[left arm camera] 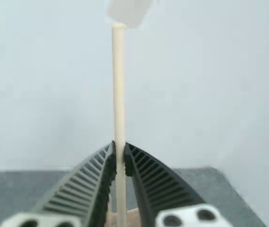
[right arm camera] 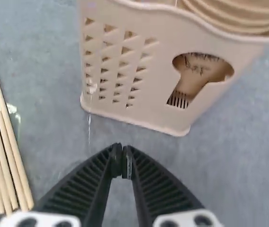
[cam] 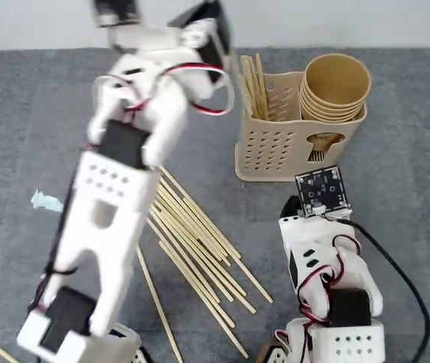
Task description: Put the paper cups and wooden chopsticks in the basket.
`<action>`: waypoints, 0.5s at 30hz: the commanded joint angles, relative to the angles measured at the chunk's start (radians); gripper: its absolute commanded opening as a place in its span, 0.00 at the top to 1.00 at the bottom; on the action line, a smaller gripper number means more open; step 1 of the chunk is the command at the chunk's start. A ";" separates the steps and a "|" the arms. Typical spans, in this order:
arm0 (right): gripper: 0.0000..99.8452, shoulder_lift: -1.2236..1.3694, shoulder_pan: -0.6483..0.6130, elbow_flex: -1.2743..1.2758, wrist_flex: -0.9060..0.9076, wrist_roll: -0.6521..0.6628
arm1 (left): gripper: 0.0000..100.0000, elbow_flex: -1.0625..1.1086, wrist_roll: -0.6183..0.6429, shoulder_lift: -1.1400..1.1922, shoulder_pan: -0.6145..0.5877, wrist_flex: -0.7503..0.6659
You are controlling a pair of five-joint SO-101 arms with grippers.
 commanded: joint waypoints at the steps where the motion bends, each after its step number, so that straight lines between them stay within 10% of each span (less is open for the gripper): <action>1: 0.99 -0.012 0.013 0.000 -0.031 -0.011 | 0.99 0.004 -0.035 0.044 0.040 -0.181; 15: 0.99 -0.005 0.012 0.002 -0.041 -0.011 | 0.85 0.001 0.025 0.115 0.049 -0.075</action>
